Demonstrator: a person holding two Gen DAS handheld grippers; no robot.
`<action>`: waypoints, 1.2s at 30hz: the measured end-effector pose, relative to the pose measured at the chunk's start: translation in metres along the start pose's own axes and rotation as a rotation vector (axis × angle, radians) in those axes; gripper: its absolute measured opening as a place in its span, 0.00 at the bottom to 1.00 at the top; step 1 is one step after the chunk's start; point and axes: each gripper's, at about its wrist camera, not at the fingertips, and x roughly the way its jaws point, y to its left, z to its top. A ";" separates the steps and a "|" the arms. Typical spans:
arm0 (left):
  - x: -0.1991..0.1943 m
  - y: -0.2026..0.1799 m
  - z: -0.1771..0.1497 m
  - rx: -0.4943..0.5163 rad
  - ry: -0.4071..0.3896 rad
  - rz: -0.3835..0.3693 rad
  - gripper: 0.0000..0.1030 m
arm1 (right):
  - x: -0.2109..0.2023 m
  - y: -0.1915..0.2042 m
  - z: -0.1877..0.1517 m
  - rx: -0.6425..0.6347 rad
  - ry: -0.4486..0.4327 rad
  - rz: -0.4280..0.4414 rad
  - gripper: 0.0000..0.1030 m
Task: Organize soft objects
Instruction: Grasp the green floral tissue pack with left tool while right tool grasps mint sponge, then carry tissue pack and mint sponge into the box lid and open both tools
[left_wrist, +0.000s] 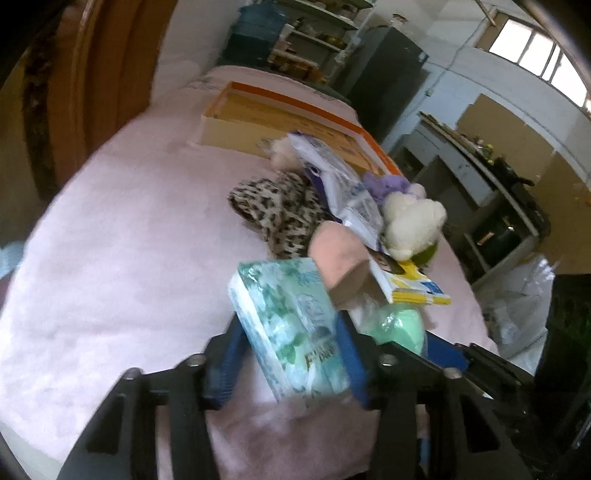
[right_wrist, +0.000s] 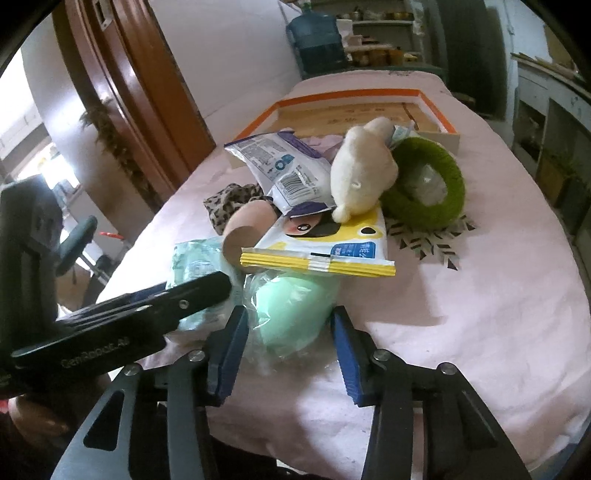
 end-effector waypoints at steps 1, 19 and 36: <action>-0.001 -0.001 -0.002 0.002 -0.006 -0.004 0.36 | -0.001 0.001 -0.001 0.001 -0.001 -0.001 0.41; -0.050 -0.008 0.001 0.109 -0.138 0.028 0.28 | -0.033 0.032 -0.008 -0.135 -0.006 0.147 0.37; -0.054 -0.030 0.101 0.177 -0.211 0.086 0.28 | -0.063 0.007 0.076 -0.196 -0.200 0.019 0.37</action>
